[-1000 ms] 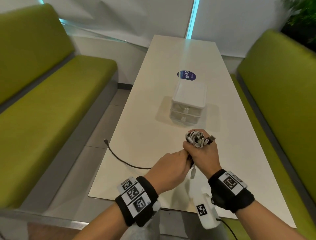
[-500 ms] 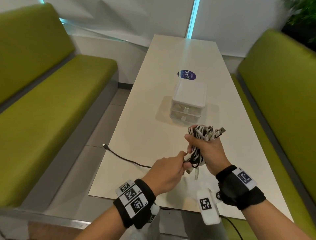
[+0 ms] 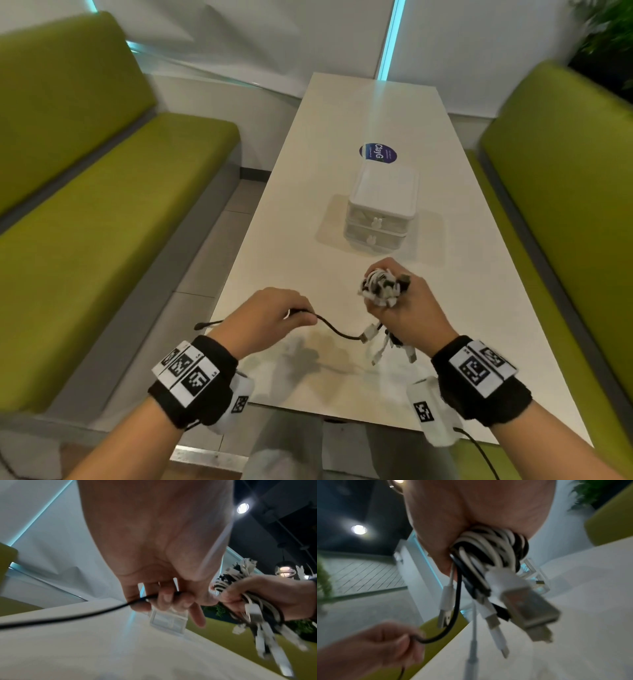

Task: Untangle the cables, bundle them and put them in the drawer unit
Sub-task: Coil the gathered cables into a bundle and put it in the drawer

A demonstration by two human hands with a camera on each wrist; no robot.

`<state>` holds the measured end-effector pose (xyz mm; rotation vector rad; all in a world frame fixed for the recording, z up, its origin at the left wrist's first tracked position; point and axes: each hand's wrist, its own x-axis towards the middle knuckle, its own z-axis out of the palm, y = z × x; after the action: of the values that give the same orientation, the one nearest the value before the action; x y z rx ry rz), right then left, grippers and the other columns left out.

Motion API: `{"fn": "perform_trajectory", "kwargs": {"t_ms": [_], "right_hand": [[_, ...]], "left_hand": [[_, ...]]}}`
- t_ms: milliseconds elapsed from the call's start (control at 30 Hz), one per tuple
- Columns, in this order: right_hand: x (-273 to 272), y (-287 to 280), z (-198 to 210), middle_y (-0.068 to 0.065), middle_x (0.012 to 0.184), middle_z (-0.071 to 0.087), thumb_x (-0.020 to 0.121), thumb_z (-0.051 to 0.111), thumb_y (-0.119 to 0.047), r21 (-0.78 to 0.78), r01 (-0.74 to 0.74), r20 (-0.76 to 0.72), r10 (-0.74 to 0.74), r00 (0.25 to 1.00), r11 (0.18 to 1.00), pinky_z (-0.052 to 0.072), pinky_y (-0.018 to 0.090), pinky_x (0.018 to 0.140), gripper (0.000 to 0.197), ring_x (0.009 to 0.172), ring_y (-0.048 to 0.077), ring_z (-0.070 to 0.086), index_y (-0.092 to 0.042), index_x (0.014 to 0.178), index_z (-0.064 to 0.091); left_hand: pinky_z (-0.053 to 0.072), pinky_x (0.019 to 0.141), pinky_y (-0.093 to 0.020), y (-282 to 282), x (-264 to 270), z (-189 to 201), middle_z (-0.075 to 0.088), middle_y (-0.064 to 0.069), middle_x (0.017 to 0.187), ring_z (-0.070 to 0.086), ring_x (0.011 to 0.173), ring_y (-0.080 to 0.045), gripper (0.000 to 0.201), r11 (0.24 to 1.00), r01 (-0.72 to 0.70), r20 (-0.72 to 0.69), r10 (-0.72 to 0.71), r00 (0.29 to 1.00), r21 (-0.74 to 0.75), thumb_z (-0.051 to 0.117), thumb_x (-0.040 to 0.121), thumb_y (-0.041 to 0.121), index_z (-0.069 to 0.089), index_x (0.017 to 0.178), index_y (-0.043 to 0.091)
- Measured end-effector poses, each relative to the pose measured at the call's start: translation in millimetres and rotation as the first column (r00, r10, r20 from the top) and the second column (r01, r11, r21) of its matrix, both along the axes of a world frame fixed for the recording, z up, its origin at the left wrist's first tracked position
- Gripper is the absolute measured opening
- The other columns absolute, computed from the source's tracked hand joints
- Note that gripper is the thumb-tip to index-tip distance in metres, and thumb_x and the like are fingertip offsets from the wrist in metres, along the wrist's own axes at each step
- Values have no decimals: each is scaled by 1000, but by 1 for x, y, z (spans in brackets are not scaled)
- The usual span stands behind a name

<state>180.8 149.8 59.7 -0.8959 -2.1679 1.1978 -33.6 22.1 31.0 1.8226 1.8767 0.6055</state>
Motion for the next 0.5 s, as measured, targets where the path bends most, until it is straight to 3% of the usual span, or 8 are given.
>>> {"fn": "perform_trajectory", "kwargs": {"t_ms": [133, 233, 333, 433, 500], "right_hand": [[-7, -12, 1, -9, 80, 65, 72, 72, -18, 30, -57, 45, 55, 997, 998, 53, 40, 73, 26, 75, 15, 63, -26, 92, 56], [-11, -17, 4, -8, 78, 62, 74, 78, -12, -139, -102, -76, 92, 993, 985, 50, 32, 67, 32, 68, 13, 61, -16, 98, 58], [-5, -15, 3, -6, 78, 61, 73, 82, -5, -289, -100, -165, 53, 985, 952, 50, 25, 68, 35, 72, 11, 59, -5, 100, 60], [-4, -19, 4, 6, 71, 56, 77, 75, 3, -397, -82, -199, 1, 980, 914, 51, 28, 65, 23, 67, 15, 58, 5, 89, 56], [-6, -21, 4, 13, 68, 52, 80, 71, 5, -498, -38, -212, -78, 974, 867, 50, 30, 61, 18, 63, 22, 57, 8, 78, 53]], "left_hand": [[32, 62, -11, 14, 18, 15, 51, 17, 69, 49, 68, 5, 12, 981, 56, 13, -60, 998, 186, 67, 88, 37, 75, 89, 28], [31, 61, -9, 19, 31, 19, 51, 17, 68, 47, 65, 8, 18, 942, 8, 41, -23, 999, 334, 74, 78, 41, 74, 81, 24], [31, 59, -8, 19, 34, 22, 53, 16, 67, 48, 64, 3, 29, 907, -116, 146, 62, 987, 404, 81, 67, 45, 66, 73, 21], [29, 60, -8, 19, 38, 24, 50, 14, 66, 45, 63, 3, 34, 876, -95, 140, 31, 990, 474, 80, 64, 50, 67, 69, 19], [32, 63, -11, 21, 41, 24, 51, 10, 69, 44, 67, 2, 28, 875, -29, 117, -31, 993, 484, 85, 66, 41, 68, 70, 18]]}}
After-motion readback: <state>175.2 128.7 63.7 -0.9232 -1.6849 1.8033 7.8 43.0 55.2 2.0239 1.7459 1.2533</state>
